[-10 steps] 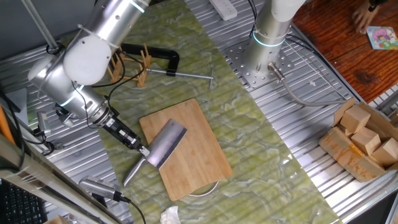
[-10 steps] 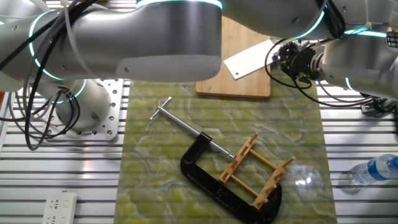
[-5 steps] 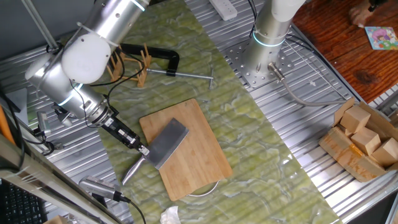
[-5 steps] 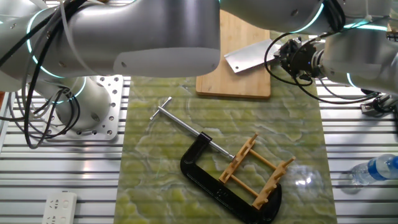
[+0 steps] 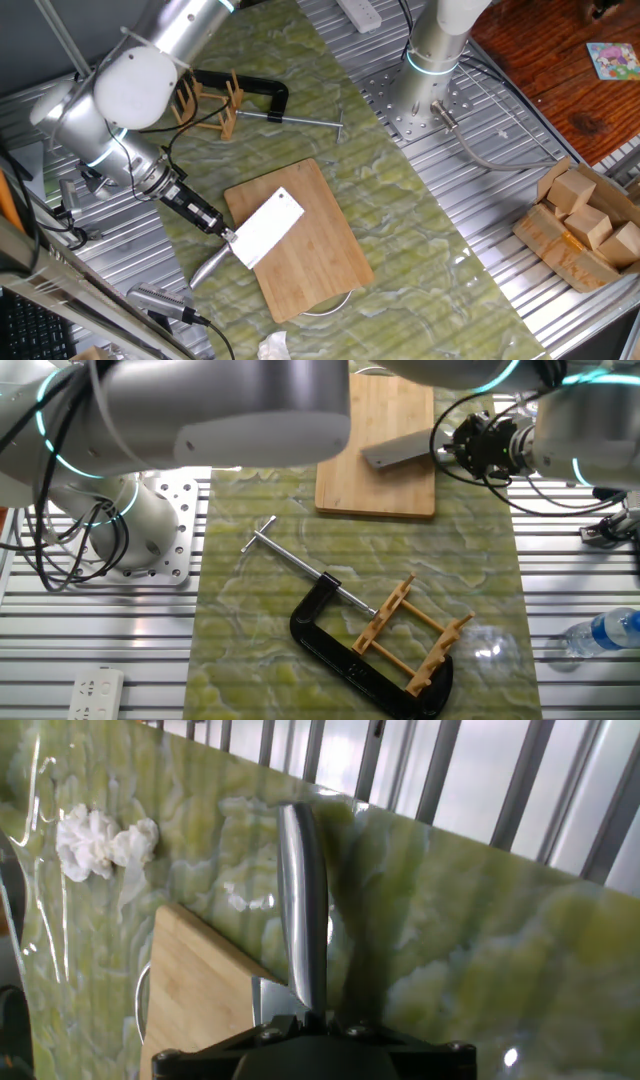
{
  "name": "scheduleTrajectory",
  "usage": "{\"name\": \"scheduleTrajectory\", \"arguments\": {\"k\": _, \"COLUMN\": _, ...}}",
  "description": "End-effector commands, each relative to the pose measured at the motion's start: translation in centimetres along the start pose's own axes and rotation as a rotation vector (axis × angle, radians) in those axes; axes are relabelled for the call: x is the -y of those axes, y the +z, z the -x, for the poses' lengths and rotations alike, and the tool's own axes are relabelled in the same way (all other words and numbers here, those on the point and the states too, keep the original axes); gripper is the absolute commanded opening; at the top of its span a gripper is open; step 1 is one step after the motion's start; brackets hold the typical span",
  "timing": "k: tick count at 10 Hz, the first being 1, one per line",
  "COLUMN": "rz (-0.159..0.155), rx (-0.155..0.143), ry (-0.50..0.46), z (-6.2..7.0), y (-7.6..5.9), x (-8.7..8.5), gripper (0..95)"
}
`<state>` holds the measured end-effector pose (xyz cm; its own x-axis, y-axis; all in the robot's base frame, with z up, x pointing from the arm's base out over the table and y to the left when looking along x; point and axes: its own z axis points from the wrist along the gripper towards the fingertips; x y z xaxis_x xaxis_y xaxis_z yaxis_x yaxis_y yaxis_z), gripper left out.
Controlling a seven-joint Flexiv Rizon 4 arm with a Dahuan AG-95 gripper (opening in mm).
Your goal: Put the knife on the knife rack
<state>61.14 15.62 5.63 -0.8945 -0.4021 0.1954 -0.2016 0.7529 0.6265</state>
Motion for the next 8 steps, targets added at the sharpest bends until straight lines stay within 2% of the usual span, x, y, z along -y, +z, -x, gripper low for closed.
{"name": "scheduleTrajectory", "arguments": {"k": 1, "rz": -0.021, "rx": -0.01, "ry": 0.001, "z": -0.2, "y": -0.6, "x": -0.4, "gripper": 0.0}}
{"name": "scheduleTrajectory", "arguments": {"k": 4, "rz": -0.027, "rx": -0.014, "ry": 0.013, "z": -0.5, "y": -1.1, "x": -1.3, "gripper": 0.0}}
{"name": "scheduleTrajectory", "arguments": {"k": 8, "rz": -0.093, "rx": -0.026, "ry": 0.03, "z": -1.0, "y": -1.5, "x": -2.0, "gripper": 0.0}}
